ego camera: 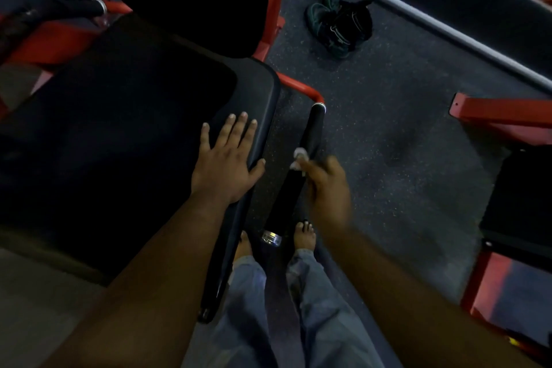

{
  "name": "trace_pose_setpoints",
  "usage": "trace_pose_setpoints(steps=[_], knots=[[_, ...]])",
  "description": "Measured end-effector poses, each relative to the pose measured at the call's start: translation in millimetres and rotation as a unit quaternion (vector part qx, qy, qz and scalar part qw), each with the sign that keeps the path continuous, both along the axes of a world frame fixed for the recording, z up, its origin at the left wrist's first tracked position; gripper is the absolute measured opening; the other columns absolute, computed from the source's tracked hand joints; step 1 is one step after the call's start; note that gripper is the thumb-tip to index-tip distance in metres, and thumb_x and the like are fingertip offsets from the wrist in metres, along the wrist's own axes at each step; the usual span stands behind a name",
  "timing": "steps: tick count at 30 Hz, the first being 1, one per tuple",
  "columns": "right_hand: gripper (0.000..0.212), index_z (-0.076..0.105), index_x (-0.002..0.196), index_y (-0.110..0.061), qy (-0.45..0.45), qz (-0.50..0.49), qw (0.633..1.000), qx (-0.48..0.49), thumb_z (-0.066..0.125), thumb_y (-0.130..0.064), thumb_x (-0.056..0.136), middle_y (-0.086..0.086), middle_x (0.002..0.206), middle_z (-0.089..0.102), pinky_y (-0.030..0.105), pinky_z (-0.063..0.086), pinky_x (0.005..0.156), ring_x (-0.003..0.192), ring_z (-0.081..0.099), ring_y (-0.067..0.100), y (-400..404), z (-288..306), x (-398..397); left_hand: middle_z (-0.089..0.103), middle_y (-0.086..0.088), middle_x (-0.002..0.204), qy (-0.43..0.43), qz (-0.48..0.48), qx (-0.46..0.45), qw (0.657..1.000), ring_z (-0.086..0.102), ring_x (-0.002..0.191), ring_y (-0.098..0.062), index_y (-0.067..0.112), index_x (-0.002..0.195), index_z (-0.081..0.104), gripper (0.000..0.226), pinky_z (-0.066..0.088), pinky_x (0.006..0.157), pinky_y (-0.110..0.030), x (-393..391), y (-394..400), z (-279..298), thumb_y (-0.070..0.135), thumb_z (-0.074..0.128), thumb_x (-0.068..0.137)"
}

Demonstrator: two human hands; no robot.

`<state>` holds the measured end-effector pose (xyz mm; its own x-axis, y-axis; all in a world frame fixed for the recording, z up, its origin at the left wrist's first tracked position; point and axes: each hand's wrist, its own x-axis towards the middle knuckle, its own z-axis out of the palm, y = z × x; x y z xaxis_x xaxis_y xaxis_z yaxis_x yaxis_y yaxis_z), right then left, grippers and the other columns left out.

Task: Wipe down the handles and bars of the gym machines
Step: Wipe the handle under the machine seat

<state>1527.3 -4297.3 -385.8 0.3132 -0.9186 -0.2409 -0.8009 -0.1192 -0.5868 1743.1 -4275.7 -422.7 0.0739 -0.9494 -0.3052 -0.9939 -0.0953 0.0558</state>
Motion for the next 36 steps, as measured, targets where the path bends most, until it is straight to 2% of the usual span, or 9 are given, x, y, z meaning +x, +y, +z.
trace_pose_setpoints(steps=[6,10,12,15,18,25,28,32,36], knots=[[0.013,0.066,0.106,-0.059,-0.003,0.093,0.995,0.037,0.061,-0.052,0.096,-0.004,0.112,0.067,0.052,0.048,0.100,0.110,0.063,0.026,114.1,0.9,-16.6,-0.002,-0.004,0.173,0.005,0.003,0.006,1.000,-0.003,0.159,-0.022,0.021,0.165,0.002,0.082,0.005,0.124,-0.063,-0.6,-0.4,2.9,0.065,0.023,0.099],[0.034,0.070,0.120,-0.020,-0.078,-0.038,0.996,-0.033,0.068,-0.002,0.091,-0.007,0.108,0.061,0.010,0.041,0.089,0.100,0.052,-0.005,48.7,35.3,-10.4,-0.003,-0.004,0.173,0.005,-0.001,0.000,1.000,-0.004,0.159,-0.021,0.021,0.165,0.001,0.082,0.005,0.124,-0.063,-0.3,0.1,3.5,0.066,0.023,0.100],[0.037,0.064,0.131,-0.009,-0.004,-0.010,0.995,-0.095,0.060,0.000,0.095,0.005,0.117,0.064,0.015,0.038,0.095,0.109,0.053,0.004,-18.1,25.8,-8.9,0.000,-0.004,0.173,0.010,0.003,-0.007,1.000,-0.002,0.159,-0.021,0.021,0.165,0.004,0.082,0.006,0.124,-0.063,-0.5,0.4,2.7,0.065,0.025,0.100],[0.023,0.073,0.116,-0.013,0.080,0.128,0.988,-0.039,0.062,-0.014,0.096,0.015,0.118,0.065,0.043,0.050,0.099,0.111,0.061,0.029,-94.1,5.5,3.7,0.000,-0.003,0.173,0.016,0.001,-0.010,1.000,-0.002,0.159,-0.020,0.021,0.165,0.003,0.080,0.006,0.124,-0.063,0.1,1.6,2.3,0.064,0.023,0.101],[0.033,0.070,0.126,-0.016,0.170,0.323,0.931,-0.028,0.062,-0.005,0.095,0.010,0.129,0.064,0.043,0.046,0.106,0.123,0.056,0.031,-109.0,5.0,8.2,-0.001,-0.002,0.173,0.019,0.005,-0.013,1.000,-0.002,0.159,-0.020,0.022,0.165,0.002,0.077,0.005,0.124,-0.063,0.6,1.4,2.1,0.062,0.022,0.102],[0.035,0.071,0.115,-0.011,-0.019,0.440,0.897,-0.033,0.050,-0.006,0.087,0.011,0.116,0.067,0.039,0.058,0.090,0.106,0.066,0.028,3.3,31.6,-0.4,-0.004,-0.002,0.173,0.021,0.006,-0.016,1.000,-0.004,0.159,-0.020,0.021,0.165,0.001,0.078,0.003,0.124,-0.063,-0.1,2.4,-1.1,0.063,0.018,0.102],[0.030,0.063,0.124,-0.011,-0.097,0.489,0.865,-0.054,0.050,-0.011,0.097,0.006,0.122,0.061,0.030,0.037,0.114,0.114,0.056,0.022,36.3,28.1,-6.8,-0.004,-0.002,0.173,0.025,0.009,-0.015,1.000,-0.004,0.159,-0.020,0.021,0.165,0.001,0.078,0.003,0.124,-0.063,1.1,2.9,-0.6,0.063,0.019,0.102],[0.036,0.068,0.129,-0.013,-0.030,0.576,0.811,-0.096,0.045,-0.013,0.100,0.009,0.131,0.066,0.041,0.051,0.105,0.126,0.056,0.027,-1.8,19.2,-20.6,-0.007,-0.002,0.173,0.023,0.010,-0.012,1.000,-0.006,0.159,-0.019,0.022,0.165,-0.001,0.078,0.002,0.124,-0.062,1.1,2.9,0.0,0.063,0.018,0.102],[0.047,0.066,0.132,-0.017,0.061,0.500,0.859,-0.093,0.053,-0.003,0.089,0.008,0.135,0.062,0.041,0.047,0.104,0.129,0.056,0.031,-69.9,15.7,-18.2,-0.005,-0.001,0.173,0.022,0.015,-0.011,1.000,-0.005,0.159,-0.019,0.022,0.165,0.001,0.078,0.003,0.124,-0.062,1.8,3.0,-2.0,0.062,0.020,0.101]])
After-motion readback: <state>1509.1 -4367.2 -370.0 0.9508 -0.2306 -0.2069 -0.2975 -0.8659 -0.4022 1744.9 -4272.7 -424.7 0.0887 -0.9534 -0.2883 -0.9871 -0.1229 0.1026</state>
